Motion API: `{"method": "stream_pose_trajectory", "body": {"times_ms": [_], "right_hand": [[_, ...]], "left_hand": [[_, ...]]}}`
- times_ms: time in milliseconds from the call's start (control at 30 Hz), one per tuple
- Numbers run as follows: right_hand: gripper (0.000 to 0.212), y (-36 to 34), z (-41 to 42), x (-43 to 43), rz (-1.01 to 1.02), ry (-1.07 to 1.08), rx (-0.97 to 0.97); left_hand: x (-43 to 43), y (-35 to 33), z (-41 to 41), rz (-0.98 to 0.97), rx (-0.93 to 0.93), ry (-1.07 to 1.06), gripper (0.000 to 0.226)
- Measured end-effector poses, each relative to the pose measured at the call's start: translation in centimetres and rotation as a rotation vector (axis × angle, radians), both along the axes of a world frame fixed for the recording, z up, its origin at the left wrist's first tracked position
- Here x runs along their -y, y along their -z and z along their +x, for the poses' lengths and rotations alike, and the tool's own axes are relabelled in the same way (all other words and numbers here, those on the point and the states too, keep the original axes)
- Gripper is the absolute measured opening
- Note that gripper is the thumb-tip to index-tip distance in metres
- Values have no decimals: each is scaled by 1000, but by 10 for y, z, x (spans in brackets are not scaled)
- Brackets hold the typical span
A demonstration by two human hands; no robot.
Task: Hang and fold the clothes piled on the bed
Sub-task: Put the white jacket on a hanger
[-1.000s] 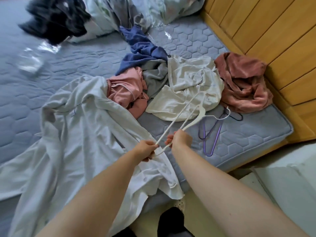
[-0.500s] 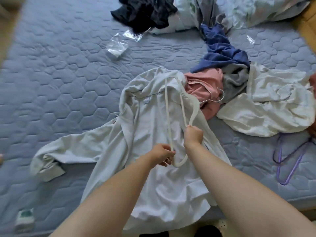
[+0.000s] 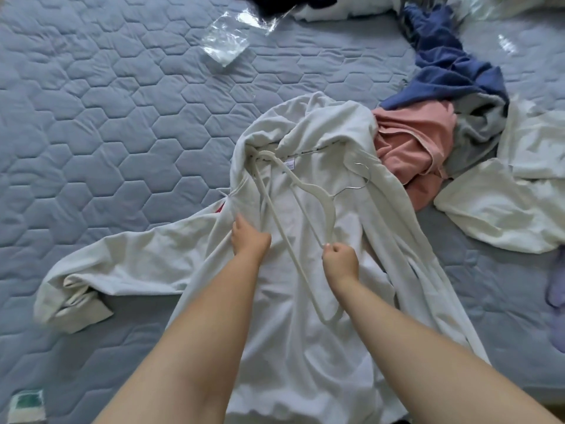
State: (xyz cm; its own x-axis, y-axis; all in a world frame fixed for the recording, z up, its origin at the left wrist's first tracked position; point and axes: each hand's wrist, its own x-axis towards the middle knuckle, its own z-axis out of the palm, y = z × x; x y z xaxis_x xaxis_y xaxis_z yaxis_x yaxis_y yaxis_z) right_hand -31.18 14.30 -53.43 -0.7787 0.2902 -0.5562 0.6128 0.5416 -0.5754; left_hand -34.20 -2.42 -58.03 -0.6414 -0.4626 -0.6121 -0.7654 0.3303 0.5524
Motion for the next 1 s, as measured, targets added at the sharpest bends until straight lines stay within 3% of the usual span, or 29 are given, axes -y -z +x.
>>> {"method": "stream_pose_trajectory", "body": {"times_ms": [167,200,267,333,367,467,600,733,867,967,1000], "right_hand": [[38,14,-1,-8,-7,20,128],[39,12,-2,-10,7,3,130],[36,4,-4,-14,49,-49,122],[31,-7,-5,-18,91,-75,98],[31,-11,-5,-21,98,-79,79],[35,-29,-2,-28,101,-60,52],[49,-67,1,-43,127,-46,84],[56,-114,0,-70,263,-155,77],[51,-167,0,-99,295,-217,21],[41,-209,2,-120,295,-248,-74],[42,-222,2,-126,298,-257,-105]], "left_hand": [[5,5,-15,168,-106,-209,103],[4,3,-19,200,-97,-257,97],[3,-3,-24,229,-108,-318,62],[3,-16,-26,201,-151,-274,28],[4,-23,-26,178,-158,-210,21],[9,-51,-22,143,-148,-20,27],[6,-100,-10,115,-90,52,30],[-14,-159,-4,160,-54,20,33],[-40,-224,8,327,-88,-40,16],[-59,-268,17,395,-168,61,42],[-66,-283,19,400,-191,104,41]]}}
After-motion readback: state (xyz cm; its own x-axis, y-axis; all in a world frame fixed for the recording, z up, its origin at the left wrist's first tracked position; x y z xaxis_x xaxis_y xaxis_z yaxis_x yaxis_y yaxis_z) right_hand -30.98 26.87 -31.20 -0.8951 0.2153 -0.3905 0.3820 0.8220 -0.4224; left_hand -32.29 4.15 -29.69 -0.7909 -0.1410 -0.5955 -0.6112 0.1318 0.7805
